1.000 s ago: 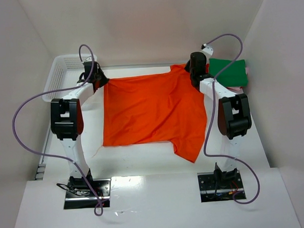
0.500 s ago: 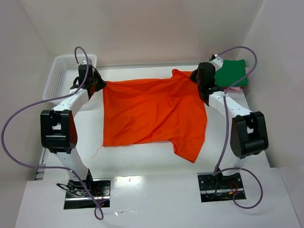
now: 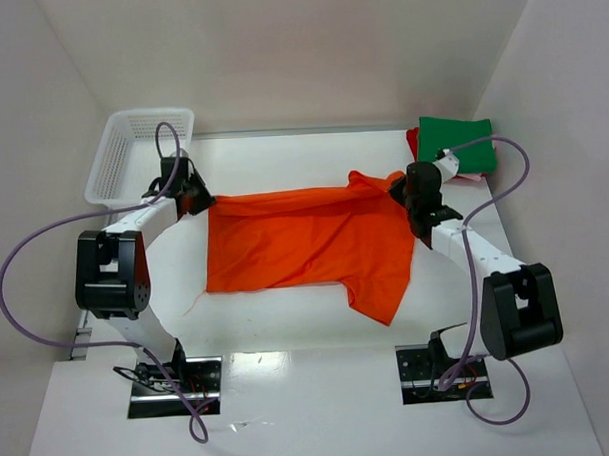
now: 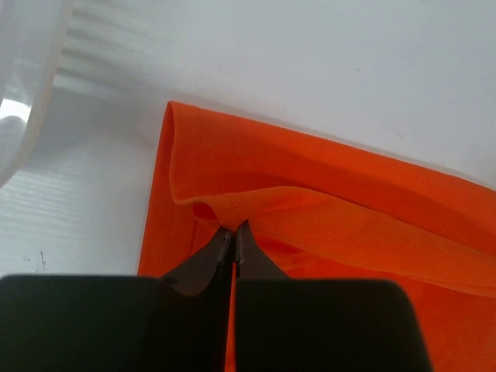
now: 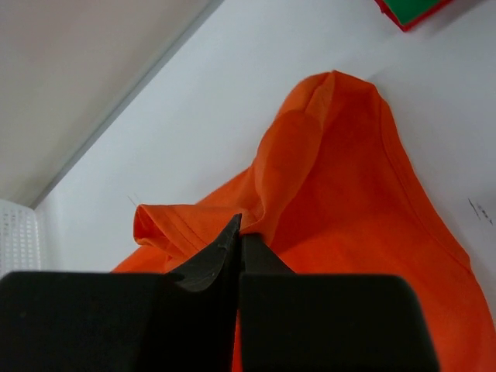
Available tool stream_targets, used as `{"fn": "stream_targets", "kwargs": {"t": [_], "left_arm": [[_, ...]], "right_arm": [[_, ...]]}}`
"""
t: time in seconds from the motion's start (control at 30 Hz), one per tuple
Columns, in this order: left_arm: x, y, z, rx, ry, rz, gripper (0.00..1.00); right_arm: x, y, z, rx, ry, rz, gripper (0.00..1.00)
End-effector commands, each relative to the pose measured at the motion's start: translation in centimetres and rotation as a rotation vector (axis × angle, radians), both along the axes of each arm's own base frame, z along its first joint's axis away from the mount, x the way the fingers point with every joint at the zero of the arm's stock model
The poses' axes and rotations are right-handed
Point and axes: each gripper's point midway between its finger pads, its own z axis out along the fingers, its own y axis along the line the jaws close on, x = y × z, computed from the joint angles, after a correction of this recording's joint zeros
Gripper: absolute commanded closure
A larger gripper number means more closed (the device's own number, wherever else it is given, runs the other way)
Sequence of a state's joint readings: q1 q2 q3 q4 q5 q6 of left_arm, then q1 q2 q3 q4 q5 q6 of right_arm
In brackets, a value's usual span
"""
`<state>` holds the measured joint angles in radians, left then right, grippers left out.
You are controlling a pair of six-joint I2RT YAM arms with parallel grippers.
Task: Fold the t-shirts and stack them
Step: Fold the flattened tshirt in 1/3 of the way
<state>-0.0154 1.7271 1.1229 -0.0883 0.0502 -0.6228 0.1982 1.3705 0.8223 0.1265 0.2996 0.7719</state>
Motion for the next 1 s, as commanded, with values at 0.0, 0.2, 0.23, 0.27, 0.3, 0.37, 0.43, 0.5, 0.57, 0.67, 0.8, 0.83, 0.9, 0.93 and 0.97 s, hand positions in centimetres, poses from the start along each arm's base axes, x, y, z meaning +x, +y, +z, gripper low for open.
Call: {"fn": "stream_targets", "kwargs": {"t": [0.0, 0.2, 0.23, 0.27, 0.3, 0.37, 0.43, 0.5, 0.57, 0.67, 0.8, 0.83, 0.9, 0.93, 0.97], "left_arm": [[-0.7, 0.4, 1.0, -0.015, -0.025, 0.033, 1.0], [-1.1, 0.6, -0.1, -0.017, 0.0, 0.062, 1.0], [-1.1, 0.6, -0.1, -0.017, 0.0, 0.062, 1.0], [-1.1, 0.6, -0.5, -0.023, 0.01, 0.068, 1.0], [-1.1, 0.6, -0.5, -0.023, 0.01, 0.068, 1.0], [-0.9, 0.6, -0.5, -0.023, 0.01, 0.068, 1.0], [-0.6, 0.6, -0.5, -0.024, 0.008, 0.068, 1.0], [-0.6, 0.6, -0.5, -0.024, 0.008, 0.068, 1.0], [-0.3, 0.6, -0.6, -0.023, 0.01, 0.068, 1.0], [-0.1, 0.7, -0.3, -0.018, 0.0, 0.075, 1.0], [0.2, 0.7, -0.2, -0.018, -0.001, 0.075, 1.0], [0.4, 0.7, 0.1, -0.018, -0.004, 0.075, 1.0], [0.7, 0.7, 0.5, -0.018, -0.015, 0.075, 1.0], [1.0, 0.7, 1.0, -0.019, -0.027, 0.075, 1.0], [1.3, 0.7, 1.4, -0.019, -0.038, 0.074, 1.0]], "right_arm": [[-1.4, -1.4, 0.1, 0.034, -0.002, -0.083, 1.0], [-3.8, -1.7, -3.7, 0.059, 0.147, -0.119, 1.0], [-4.3, -1.5, -4.5, 0.077, 0.172, -0.122, 1.0], [-4.8, -1.9, -5.5, 0.079, 0.211, -0.14, 1.0], [-5.0, -2.0, -6.0, 0.083, 0.233, -0.147, 1.0], [-5.9, -2.1, -7.4, 0.09, 0.289, -0.147, 1.0], [-6.1, -2.1, -7.6, 0.094, 0.3, -0.153, 1.0], [-6.6, -2.2, -8.6, 0.086, 0.331, -0.156, 1.0], [-6.9, -2.4, -9.2, 0.088, 0.355, -0.159, 1.0], [-7.4, -2.8, -10.3, 0.079, 0.401, -0.173, 0.97], [-7.9, -3.1, -11.4, 0.081, 0.434, -0.177, 0.97], [-8.2, -3.3, -12.1, 0.086, 0.455, -0.18, 0.97], [-8.0, -3.3, -12.0, 0.088, 0.445, -0.18, 0.97], [-8.0, -3.3, -11.9, 0.088, 0.445, -0.18, 0.97], [-7.8, -3.2, -11.8, 0.09, 0.434, -0.179, 0.97]]}}
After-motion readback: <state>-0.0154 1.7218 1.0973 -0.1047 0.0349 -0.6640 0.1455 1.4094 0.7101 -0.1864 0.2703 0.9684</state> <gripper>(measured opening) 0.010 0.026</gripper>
